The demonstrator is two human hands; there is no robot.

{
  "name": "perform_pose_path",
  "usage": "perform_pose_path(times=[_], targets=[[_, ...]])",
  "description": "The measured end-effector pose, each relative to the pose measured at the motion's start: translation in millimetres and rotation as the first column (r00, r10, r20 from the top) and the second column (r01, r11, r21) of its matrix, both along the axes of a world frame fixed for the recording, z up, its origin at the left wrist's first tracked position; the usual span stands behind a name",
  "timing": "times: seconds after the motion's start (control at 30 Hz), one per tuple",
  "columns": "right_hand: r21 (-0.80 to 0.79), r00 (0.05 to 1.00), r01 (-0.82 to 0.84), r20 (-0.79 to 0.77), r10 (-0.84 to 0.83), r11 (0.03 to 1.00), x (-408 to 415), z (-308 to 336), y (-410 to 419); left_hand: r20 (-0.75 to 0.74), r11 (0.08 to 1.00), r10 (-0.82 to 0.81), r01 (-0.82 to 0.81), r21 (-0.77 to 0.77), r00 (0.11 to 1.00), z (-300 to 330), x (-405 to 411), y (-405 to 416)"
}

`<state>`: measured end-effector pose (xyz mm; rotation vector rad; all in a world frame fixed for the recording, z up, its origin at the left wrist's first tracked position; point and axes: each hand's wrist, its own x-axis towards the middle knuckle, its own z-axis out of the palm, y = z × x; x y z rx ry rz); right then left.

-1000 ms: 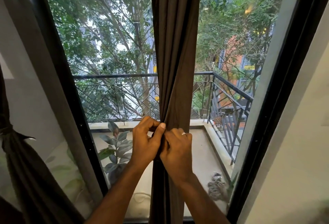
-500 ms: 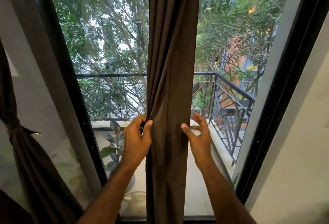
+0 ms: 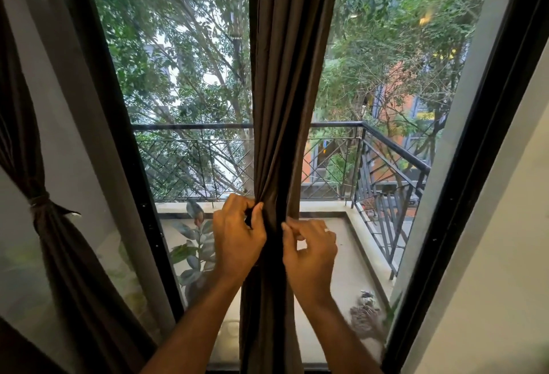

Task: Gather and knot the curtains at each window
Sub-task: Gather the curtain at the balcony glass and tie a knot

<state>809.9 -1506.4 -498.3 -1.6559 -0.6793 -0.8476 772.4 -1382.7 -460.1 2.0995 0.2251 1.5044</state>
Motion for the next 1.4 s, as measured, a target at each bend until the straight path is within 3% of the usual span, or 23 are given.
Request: perform_pose_path(times=[0.07, 0.2, 0.4, 0.6, 0.73, 0.8, 0.87, 0.93, 1.0, 1.07, 1.13, 1.23, 1.27, 1.33, 1.4], targets=[[0.002, 0.999, 0.026, -0.026, -0.026, 1.0, -1, -2, 5, -0.018, 0.999, -0.027, 0.028, 0.029, 0.999, -2, 1, 0], [-0.142, 0.999, 0.017, 0.037, -0.012, 0.99, -11, 0, 18, 0.002, 0.994, -0.106, 0.106, 0.032, 0.994, -1, 0, -4], [-0.127, 1.0, 0.001, 0.016, 0.001, 0.992, -9, -2, 20, 0.001, 0.965, -0.248, 0.247, -0.091, 0.969, -1, -6, -4], [-0.118, 0.999, -0.013, 0.033, 0.017, 0.993, -9, -3, 23, -0.014, 0.955, -0.284, 0.281, -0.096, 0.959, 3, -9, -6], [-0.154, 0.972, -0.22, 0.046, 0.23, 0.963, -2, -1, 14, -0.016, 0.967, -0.244, 0.242, -0.077, 0.97, 5, -6, 4], [-0.078, 0.952, -0.3, 0.033, 0.303, 0.951, 4, 2, 5, -0.02, 0.969, -0.24, 0.239, -0.059, 0.97, 5, -7, 9], [0.114, 0.972, -0.207, -0.089, 0.217, 0.972, 17, 1, -3, -0.023, 0.969, -0.245, 0.243, -0.047, 0.969, 4, -9, 11], [0.215, 0.925, -0.106, -0.336, 0.176, 0.971, 31, 2, -8, -0.021, 0.967, -0.25, 0.249, -0.049, 0.968, 4, -11, 12], [0.257, 0.791, -0.199, -0.527, 0.31, 0.946, 44, 5, -7, -0.019, 0.968, -0.248, 0.247, -0.052, 0.969, 4, -13, 11], [0.301, 0.711, -0.297, -0.564, 0.42, 0.906, 52, 5, -4, -0.026, 0.965, -0.258, 0.256, -0.053, 0.966, 3, -15, 10], [0.294, 0.761, -0.25, -0.53, 0.375, 0.922, 52, 7, -6, -0.009, 0.968, -0.247, 0.246, -0.051, 0.969, 3, -16, 11], [0.281, 0.861, 0.033, -0.496, 0.116, 0.959, 39, 10, -9, 0.0, 0.986, -0.162, 0.162, -0.045, 0.987, 5, -13, 12], [0.267, 0.899, 0.087, -0.435, 0.04, 0.96, 31, 10, -8, 0.0, 0.992, -0.122, 0.122, -0.036, 0.992, 6, -12, 12], [0.137, 0.982, 0.044, -0.189, -0.017, 0.99, 6, 8, -1, 0.004, 0.998, -0.059, 0.06, -0.033, 0.998, 6, -11, 9], [-0.009, 0.999, 0.026, -0.042, -0.026, 1.0, -10, 5, 7, 0.0, 0.999, -0.029, 0.029, -0.035, 1.0, 6, -12, 4]])
